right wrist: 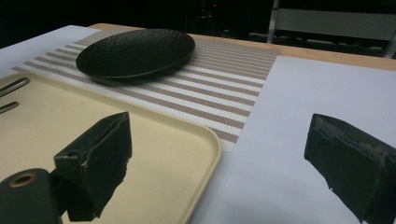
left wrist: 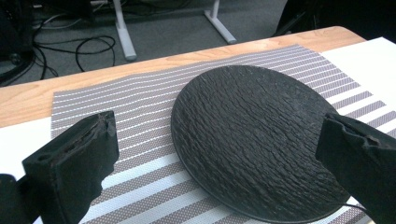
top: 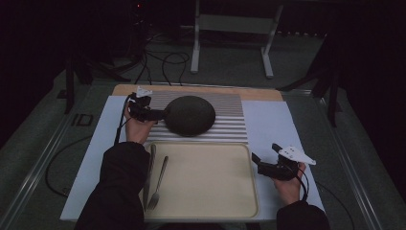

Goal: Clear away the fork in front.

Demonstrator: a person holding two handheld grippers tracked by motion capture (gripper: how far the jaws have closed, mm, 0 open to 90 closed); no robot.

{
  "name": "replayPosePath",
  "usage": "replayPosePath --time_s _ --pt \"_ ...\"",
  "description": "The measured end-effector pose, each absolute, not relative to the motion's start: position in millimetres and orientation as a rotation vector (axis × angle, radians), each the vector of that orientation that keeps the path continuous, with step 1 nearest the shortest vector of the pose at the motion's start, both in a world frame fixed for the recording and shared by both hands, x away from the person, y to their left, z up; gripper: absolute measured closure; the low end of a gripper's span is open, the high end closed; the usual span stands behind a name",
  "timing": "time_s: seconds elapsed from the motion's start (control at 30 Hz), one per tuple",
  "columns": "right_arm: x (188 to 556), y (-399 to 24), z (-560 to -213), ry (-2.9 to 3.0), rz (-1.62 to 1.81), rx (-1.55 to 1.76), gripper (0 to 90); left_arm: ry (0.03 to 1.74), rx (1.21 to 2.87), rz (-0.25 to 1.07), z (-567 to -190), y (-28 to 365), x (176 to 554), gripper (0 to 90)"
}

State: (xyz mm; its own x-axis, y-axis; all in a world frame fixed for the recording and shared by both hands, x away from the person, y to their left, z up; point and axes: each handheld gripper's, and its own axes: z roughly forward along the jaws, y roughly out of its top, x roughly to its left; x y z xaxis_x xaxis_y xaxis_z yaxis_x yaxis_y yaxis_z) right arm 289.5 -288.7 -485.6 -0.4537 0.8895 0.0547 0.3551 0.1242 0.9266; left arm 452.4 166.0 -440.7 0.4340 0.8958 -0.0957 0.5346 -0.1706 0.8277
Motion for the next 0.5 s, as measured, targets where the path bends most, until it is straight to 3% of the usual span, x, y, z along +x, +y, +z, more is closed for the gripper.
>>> replayPosePath --time_s 0.5 --pt "290.1 -289.4 -486.4 1.881 1.312 1.207 8.1 1.248 1.842 0.512 -448.9 165.1 455.8 0.0"
